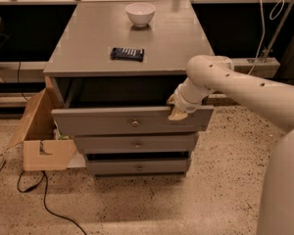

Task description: Open top drawer

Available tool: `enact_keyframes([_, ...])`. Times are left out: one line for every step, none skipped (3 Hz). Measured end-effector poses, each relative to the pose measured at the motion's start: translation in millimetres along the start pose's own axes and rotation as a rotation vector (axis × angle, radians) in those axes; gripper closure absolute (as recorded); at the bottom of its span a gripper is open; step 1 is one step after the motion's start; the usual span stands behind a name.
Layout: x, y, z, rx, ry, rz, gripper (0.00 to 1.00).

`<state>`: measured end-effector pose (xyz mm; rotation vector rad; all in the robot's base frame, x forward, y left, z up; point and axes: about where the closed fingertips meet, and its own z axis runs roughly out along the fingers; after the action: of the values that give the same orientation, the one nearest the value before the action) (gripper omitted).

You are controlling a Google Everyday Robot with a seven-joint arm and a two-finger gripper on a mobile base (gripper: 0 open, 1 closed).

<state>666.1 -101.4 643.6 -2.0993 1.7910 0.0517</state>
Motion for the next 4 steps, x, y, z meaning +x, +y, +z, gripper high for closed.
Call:
enact_keyframes([0, 0, 0, 0.0, 0.0, 0.0, 0.2])
enact_keyframes([-6, 9, 1, -0.044, 0.014, 0.009, 0.0])
enact_keyframes([-15, 28, -4, -0.106, 0.035, 0.035, 0.0])
enact_keyframes([-22, 52, -7, -0.17, 0.061, 0.076, 0.18])
